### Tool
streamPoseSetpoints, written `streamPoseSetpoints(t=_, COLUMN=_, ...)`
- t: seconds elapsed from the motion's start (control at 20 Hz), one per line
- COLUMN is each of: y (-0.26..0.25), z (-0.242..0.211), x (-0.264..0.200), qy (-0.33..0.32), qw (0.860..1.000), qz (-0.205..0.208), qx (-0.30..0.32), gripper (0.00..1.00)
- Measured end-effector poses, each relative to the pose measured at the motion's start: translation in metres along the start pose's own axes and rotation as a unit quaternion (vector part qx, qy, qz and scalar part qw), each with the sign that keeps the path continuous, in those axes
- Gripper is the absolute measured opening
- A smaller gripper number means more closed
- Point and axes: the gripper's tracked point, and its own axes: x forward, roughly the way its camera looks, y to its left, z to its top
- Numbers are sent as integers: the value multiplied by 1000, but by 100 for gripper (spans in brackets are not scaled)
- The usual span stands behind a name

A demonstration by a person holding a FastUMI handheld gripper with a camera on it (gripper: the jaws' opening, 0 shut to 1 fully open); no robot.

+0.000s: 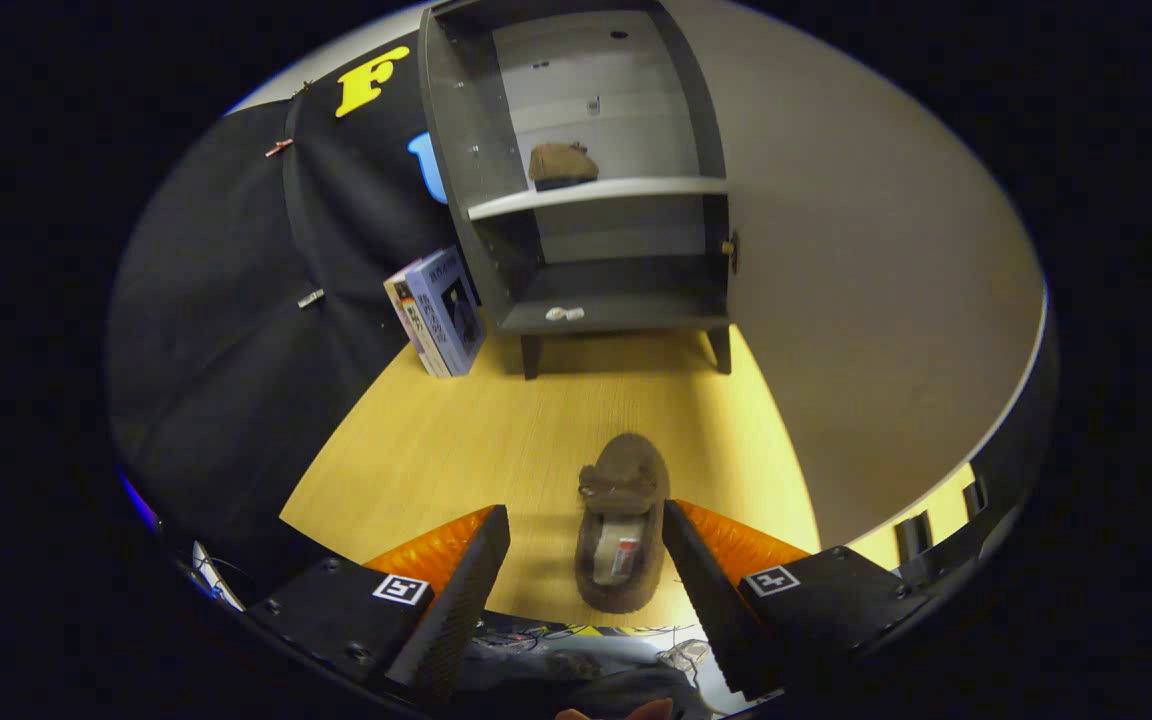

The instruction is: Open the shoe cabinet door, grab the shoes and put them into the shoe cabinet, then close the shoe cabinet door.

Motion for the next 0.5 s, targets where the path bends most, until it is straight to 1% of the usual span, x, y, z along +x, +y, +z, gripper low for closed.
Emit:
streamPoseSetpoints(t=0.2, y=1, z=-35, x=48, qy=28, qw=1000, qz=2, qx=13, gripper=98)
streamPoseSetpoints(t=0.35, y=-6, z=-56, x=80, qy=45, qw=998, qz=-8, qx=35, gripper=98)
streamPoseSetpoints(t=0.45, y=-8, z=-59, x=102, qy=36, qw=998, qz=-12, qx=49, gripper=98)
streamPoseSetpoints(t=0.5, y=-8, z=-57, x=118, qy=25, qw=998, qz=-15, qx=51, gripper=96)
